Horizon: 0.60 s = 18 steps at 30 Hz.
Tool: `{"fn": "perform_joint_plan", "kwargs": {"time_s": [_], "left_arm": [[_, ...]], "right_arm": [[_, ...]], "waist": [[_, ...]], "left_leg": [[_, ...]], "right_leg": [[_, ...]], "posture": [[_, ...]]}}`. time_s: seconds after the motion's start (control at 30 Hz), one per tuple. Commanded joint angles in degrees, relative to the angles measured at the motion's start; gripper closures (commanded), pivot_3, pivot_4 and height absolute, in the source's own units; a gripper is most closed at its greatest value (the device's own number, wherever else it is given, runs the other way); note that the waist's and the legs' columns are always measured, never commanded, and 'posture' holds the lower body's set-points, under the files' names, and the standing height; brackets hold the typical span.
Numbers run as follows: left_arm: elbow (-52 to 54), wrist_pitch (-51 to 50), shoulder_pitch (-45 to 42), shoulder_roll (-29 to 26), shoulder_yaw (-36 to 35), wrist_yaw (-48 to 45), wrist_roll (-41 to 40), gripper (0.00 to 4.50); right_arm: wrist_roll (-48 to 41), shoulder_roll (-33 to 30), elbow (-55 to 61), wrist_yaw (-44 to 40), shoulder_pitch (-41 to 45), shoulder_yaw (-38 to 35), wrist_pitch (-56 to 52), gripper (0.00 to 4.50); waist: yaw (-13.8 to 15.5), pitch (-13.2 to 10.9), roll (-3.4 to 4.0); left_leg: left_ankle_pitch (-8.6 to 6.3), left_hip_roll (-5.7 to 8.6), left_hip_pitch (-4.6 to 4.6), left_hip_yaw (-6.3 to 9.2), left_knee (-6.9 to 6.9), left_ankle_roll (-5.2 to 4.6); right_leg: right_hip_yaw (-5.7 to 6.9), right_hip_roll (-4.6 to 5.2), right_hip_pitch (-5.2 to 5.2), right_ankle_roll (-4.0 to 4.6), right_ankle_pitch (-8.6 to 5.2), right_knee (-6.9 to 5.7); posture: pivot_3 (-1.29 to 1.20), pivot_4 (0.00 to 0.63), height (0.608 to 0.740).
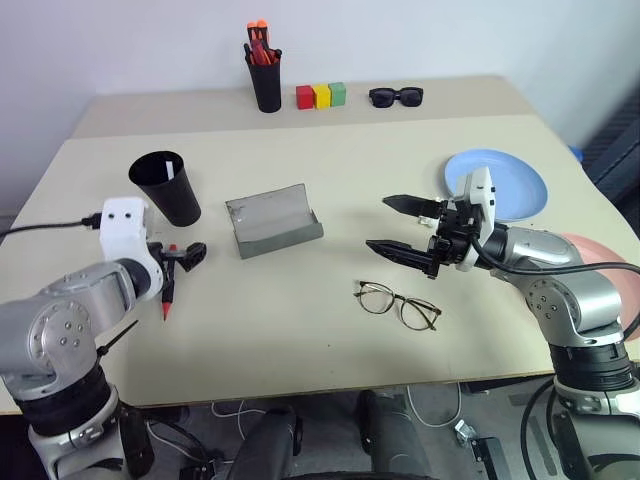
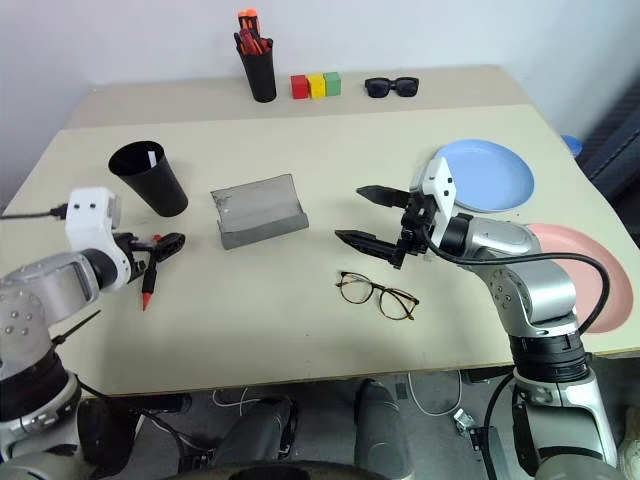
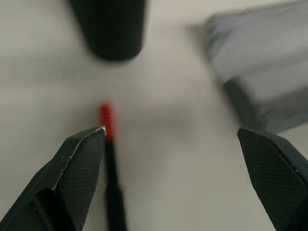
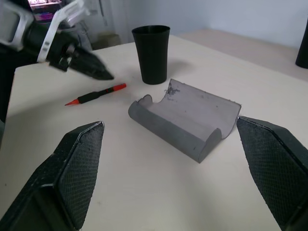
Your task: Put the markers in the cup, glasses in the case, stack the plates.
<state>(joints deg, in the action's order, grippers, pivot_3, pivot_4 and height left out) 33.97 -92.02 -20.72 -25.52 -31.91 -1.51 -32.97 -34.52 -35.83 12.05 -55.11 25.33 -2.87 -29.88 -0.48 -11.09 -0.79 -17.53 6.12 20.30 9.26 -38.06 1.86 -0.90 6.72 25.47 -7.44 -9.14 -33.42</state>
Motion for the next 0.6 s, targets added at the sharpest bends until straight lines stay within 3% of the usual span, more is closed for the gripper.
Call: {"fn": "perform_joint_plan", "kwargs": {"time_s": [0.03, 0.27, 0.3, 0.37, 0.6], "left_arm": [[1.47, -0.48, 2.72, 1.24, -1.43, 1.11, 1.05, 0.02], [-2.12, -0.48, 3.15, 2.91, 0.19, 0.41, 3.85, 0.02], [-2.80, -0.48, 3.24, 3.44, 0.50, 0.33, 4.25, 0.26], [-3.95, -0.09, 3.79, 3.68, 1.58, -0.18, 5.03, 0.81], [-4.89, -0.48, 4.71, 2.73, 3.76, -2.88, 4.26, 4.11]], "right_arm": [[-0.13, 0.09, 1.32, -0.12, 0.48, -0.65, 1.01, 0.00], [-0.05, 0.07, 1.84, 0.15, 0.13, -0.62, 0.94, 0.00], [-0.04, 0.07, 1.87, 0.22, 0.12, -0.66, 0.91, 0.00], [0.14, 0.07, 1.90, 0.30, 0.14, -0.64, 0.98, 0.00], [0.70, -0.28, 1.88, 0.36, -0.14, -0.80, 1.20, 0.00]], "waist": [[0.06, 0.00, -0.01], [0.01, 0.01, -0.01], [0.00, 0.01, -0.01], [0.01, 0.01, -0.02], [0.09, 0.03, 0.02]], "left_leg": [[-0.05, 0.00, 0.00, 0.00, -0.01, -0.10], [-0.05, 0.01, -0.01, -0.03, -0.02, -0.10], [-0.06, 0.01, -0.01, -0.03, -0.02, -0.10], [-0.06, 0.02, 0.00, -0.04, -0.02, -0.10], [-0.06, 0.00, -0.02, -0.05, -0.01, -0.10]], "right_leg": [[0.00, 0.00, -0.01, 0.00, 0.00, 0.01], [0.00, 0.00, -0.02, 0.00, 0.00, 0.02], [0.00, 0.00, -0.02, 0.00, 0.00, 0.01], [0.00, 0.00, -0.02, 0.00, 0.00, 0.02], [0.00, 0.02, -0.02, 0.00, 0.00, 0.02]], "posture": [[0.00, 0.150, 0.740], [0.00, 0.150, 0.740], [0.00, 0.150, 0.740], [0.00, 0.150, 0.740], [0.00, 0.150, 0.740]]}}
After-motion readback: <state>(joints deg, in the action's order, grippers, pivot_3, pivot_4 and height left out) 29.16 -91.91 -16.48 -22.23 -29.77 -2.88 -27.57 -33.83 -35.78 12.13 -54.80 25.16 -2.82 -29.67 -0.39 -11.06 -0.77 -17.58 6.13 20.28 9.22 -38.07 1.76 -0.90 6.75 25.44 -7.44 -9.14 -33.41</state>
